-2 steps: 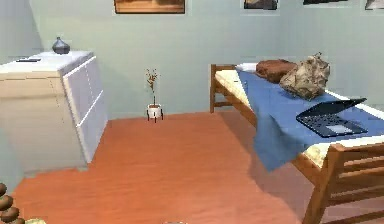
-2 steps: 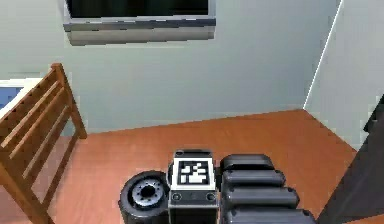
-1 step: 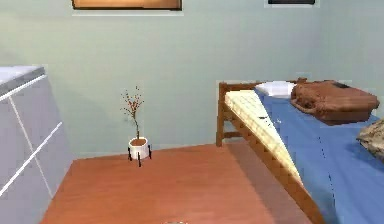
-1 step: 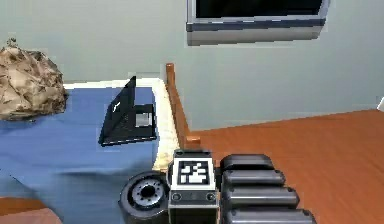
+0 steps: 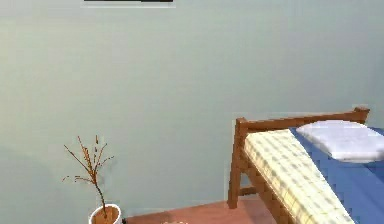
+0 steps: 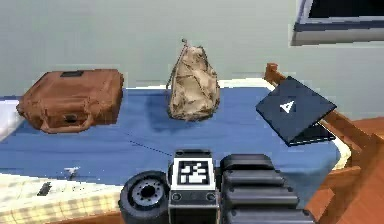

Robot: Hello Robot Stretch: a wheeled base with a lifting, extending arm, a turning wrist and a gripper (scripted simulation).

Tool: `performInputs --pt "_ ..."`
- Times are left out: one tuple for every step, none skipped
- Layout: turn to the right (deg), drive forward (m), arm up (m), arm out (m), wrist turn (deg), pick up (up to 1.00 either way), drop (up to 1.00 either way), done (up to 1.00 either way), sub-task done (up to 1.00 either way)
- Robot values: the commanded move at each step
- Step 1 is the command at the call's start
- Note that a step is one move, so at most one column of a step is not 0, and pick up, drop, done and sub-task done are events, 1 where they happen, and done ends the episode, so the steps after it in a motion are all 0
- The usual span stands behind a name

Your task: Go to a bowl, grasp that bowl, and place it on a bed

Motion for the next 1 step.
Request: performInputs --pt "-24.0 0.0 0.0 0.0 0.0 0.0 0.0 0.0 0.0"
